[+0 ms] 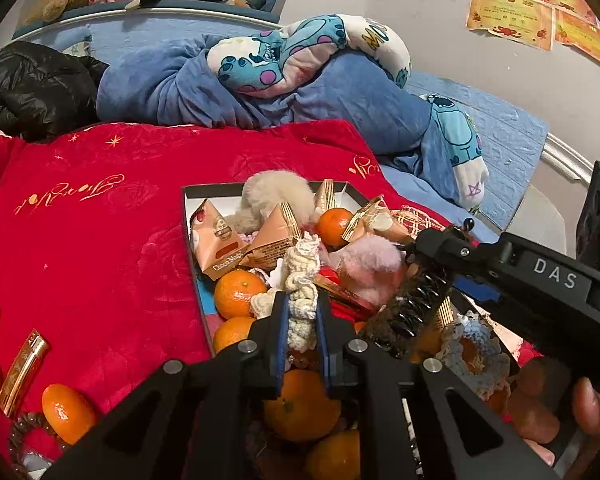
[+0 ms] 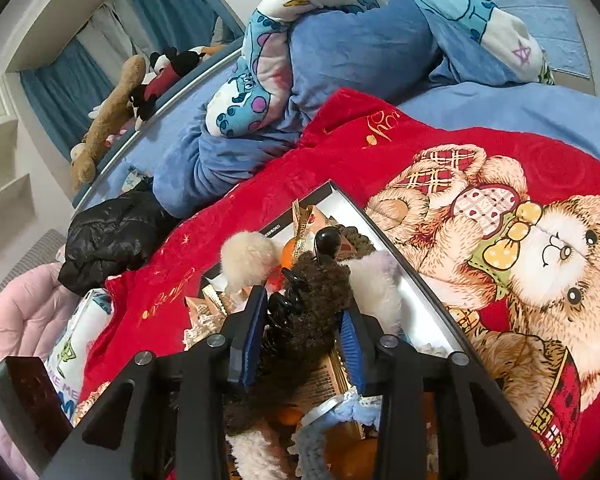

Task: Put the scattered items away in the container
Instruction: 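Lower both items into the tray and open both grippers, then move both grippers back toward the remaining items on the blanket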

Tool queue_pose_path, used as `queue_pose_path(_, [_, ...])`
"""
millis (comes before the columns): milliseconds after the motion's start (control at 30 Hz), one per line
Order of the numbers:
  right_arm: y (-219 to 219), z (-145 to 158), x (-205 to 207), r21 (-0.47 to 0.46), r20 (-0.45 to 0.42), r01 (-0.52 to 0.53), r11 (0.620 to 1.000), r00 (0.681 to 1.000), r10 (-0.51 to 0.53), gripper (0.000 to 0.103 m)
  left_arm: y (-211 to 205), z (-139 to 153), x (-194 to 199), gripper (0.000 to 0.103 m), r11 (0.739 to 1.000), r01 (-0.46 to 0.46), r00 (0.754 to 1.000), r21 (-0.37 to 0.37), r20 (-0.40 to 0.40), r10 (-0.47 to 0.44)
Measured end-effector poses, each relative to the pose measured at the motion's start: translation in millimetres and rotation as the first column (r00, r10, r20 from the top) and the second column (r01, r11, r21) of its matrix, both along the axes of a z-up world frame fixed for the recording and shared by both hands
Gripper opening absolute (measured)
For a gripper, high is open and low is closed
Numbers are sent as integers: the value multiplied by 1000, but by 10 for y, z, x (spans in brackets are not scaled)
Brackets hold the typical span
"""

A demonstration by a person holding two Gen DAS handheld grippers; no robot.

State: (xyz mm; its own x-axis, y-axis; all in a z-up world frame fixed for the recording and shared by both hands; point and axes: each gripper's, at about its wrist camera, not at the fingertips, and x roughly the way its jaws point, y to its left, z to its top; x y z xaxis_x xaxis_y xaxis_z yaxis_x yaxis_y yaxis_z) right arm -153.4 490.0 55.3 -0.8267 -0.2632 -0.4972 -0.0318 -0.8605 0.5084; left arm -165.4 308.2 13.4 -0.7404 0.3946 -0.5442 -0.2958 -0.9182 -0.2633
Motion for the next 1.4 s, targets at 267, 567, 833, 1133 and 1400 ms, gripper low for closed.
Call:
queue_pose_path(267, [-52, 78, 40, -15, -11, -59, 998, 998, 59, 102, -83, -17, -44, 59, 999, -34, 998, 6, 49, 34])
queue_pose_path(567, [-195, 377, 264, 44, -164, -76, 996, 983, 82, 103, -281, 77, 27, 103, 997, -81, 997, -9, 2, 81])
queue_pose_path(833, [-284, 409, 271, 69, -160, -84, 994, 983, 94, 103, -422, 168, 100, 103, 994, -100, 995, -45, -14, 99])
queue_pose_path(1133, [-555, 468, 372, 94, -174, -119, 988, 976, 134, 103, -998, 403, 359, 103, 979, -176, 983, -104, -63, 170])
queue_pose_path(1400, [-1192, 554, 532, 168, -191, -216, 962, 950, 247, 103, -2132, 572, 774, 103, 927, -321, 947, -192, -82, 311])
